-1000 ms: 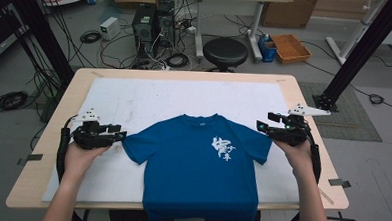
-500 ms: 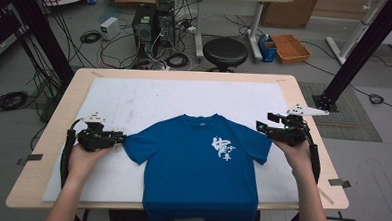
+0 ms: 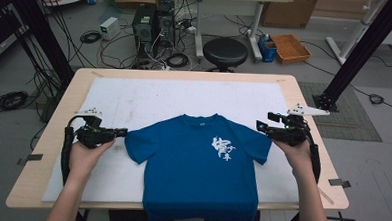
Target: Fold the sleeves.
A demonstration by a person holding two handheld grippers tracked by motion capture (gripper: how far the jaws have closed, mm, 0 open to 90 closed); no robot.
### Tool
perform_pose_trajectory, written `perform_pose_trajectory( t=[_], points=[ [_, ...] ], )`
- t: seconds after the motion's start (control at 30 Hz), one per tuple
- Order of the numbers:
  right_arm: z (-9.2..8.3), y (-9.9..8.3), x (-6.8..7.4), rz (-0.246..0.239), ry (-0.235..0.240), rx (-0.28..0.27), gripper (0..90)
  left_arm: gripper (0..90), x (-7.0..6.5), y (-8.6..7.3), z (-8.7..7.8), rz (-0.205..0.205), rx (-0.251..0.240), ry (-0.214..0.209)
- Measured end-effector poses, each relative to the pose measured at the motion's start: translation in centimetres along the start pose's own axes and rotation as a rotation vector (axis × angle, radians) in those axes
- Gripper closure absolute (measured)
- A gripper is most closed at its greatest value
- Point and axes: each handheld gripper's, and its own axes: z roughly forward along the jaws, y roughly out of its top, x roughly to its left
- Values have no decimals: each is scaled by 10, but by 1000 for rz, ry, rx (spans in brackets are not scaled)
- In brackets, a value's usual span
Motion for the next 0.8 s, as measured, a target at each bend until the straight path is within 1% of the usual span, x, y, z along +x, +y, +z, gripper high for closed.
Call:
perform_pose_trajectory(
  t=[0.03, 0.07, 0.17, 0.2, 0.27, 0.3, 0.33, 0.37, 0.4, 0.43, 0.47, 0.5, 0.57, 0.63, 0.67, 0.7, 0.77, 0.8],
  points=[
    [0, 0, 0, 2, 0, 3, 346, 885, -6, 4, 1, 3, -1, -12],
    [0, 0, -1, -2, 2, 2, 346, 885, -6, 4, 1, 3, -1, -12],
    [-1, -1, -1, 4, 2, 0, 344, 885, -28, 13, 11, 16, -3, -43],
    [-1, -1, -1, 5, -4, -3, 343, 885, -34, 15, 15, 17, 4, -55],
    [-2, -1, -2, 10, -7, -6, 340, 885, -45, 18, 26, -14, -4, -94],
    [-2, -1, -2, 11, -12, -5, 338, 885, -50, 19, 31, -25, -10, -106],
    [-2, -1, -2, 10, -17, -6, 336, 885, -59, 21, 43, -40, -9, -133],
    [-2, -1, -2, 13, -23, -4, 336, 885, -59, 21, 43, -40, -9, -133],
    [-2, -1, -3, 12, -22, -4, 336, 885, -67, 22, 56, -57, -4, -158],
    [-2, -1, -3, 12, -22, -4, 336, 885, -67, 22, 56, -57, -4, -158],
    [-2, -2, -4, 16, -28, -4, 334, 885, -76, 25, 67, -48, 11, -174],
    [-2, -2, -4, 16, -28, -4, 334, 885, -76, 25, 67, -48, 11, -174],
    [-2, -2, -5, 19, -30, -4, 334, 885, -83, 26, 78, -53, 19, -195],
    [-2, -3, -5, 20, -32, -4, 334, 885, -88, 27, 88, -41, 36, -198],
    [-2, -3, -6, 20, -32, -3, 334, 885, -91, 27, 98, -46, 40, -202],
    [-2, -3, -6, 16, -34, 0, 334, 885, -91, 27, 98, -46, 40, -202],
    [-2, -4, -6, 20, -40, 5, 333, 885, -92, 27, 109, -43, 47, -184],
    [-2, -4, -7, 22, -44, 8, 333, 885, -92, 27, 113, -48, 46, -178]
  ],
)
